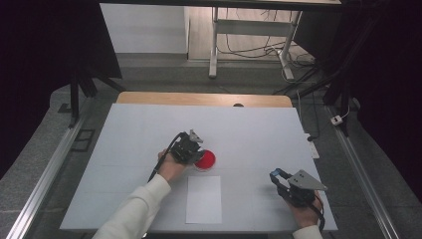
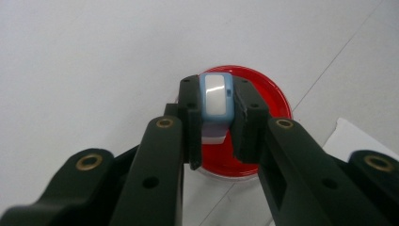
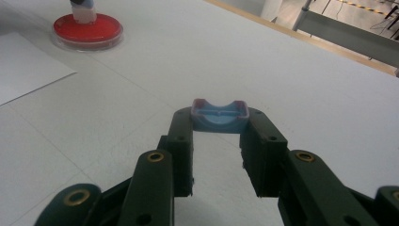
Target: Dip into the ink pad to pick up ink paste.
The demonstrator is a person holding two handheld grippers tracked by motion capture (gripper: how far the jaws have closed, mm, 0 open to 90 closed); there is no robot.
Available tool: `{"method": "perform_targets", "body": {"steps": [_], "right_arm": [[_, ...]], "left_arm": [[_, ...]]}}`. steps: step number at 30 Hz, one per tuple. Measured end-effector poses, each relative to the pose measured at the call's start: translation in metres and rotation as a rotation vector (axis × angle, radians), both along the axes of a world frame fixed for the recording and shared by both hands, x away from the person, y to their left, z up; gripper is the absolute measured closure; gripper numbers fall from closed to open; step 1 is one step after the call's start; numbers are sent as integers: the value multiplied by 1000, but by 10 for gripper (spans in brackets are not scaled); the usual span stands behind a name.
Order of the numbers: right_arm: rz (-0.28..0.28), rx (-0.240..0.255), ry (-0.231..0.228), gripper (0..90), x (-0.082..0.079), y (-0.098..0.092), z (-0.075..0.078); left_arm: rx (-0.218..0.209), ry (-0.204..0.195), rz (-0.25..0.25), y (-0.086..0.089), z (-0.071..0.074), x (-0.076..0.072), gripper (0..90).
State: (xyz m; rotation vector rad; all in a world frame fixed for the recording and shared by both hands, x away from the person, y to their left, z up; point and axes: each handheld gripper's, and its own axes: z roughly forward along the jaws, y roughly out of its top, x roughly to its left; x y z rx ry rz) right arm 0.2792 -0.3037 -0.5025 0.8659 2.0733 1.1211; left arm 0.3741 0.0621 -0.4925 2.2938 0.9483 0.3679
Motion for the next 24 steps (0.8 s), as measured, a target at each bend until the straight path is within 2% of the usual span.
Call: {"method": "perform_targets", "body": {"steps": [15,19,24], "right_arm": [[4,6,-1,654,0,-1,0],[4,10,-5,653,0,-1,0],[2,4,-3,653,0,-1,0]], "left_arm": [[2,-4,5,0,0,-1,757],[-25,-4,14,2,2,-1,756],[-38,-16,10,3,4,-3,755]]}}
